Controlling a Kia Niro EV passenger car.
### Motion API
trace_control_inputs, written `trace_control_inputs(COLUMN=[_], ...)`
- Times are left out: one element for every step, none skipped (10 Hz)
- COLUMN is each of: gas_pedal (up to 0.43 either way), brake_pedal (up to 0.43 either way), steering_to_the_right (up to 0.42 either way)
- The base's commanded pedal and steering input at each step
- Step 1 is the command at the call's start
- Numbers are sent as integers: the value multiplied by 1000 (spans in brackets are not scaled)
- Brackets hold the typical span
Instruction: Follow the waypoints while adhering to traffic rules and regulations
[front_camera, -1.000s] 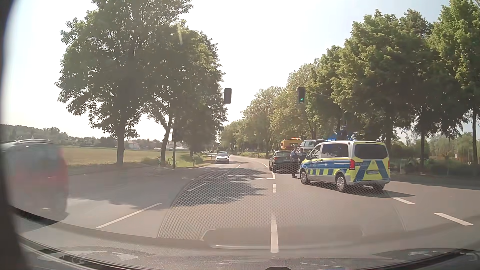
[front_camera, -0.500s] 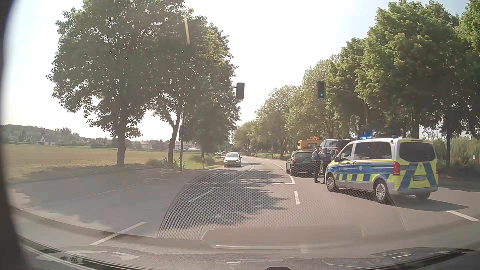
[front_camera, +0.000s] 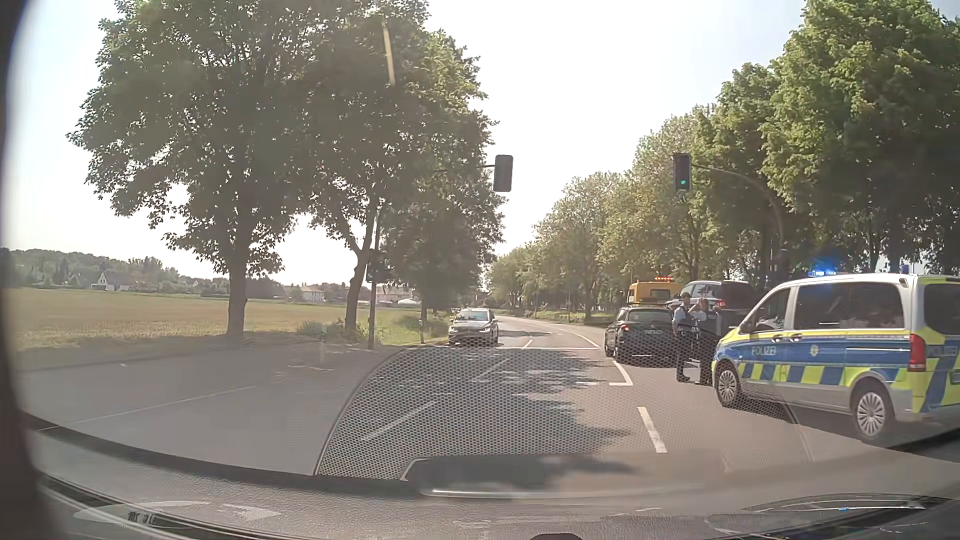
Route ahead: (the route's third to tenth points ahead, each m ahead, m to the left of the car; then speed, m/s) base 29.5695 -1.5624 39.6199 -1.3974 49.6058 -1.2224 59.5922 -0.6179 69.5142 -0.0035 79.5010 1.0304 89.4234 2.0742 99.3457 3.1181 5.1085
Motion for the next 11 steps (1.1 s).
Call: trace_control_inputs(gas_pedal=[268, 299, 319, 350, 350, 350, 358, 370, 378, 378, 378], brake_pedal=[0, 0, 0, 0, 0, 0, 0, 0, 0, 0, 0], steering_to_the_right=[-29, -12, -4, 1, 6, 9, 9, 10, 10, 10, 11])
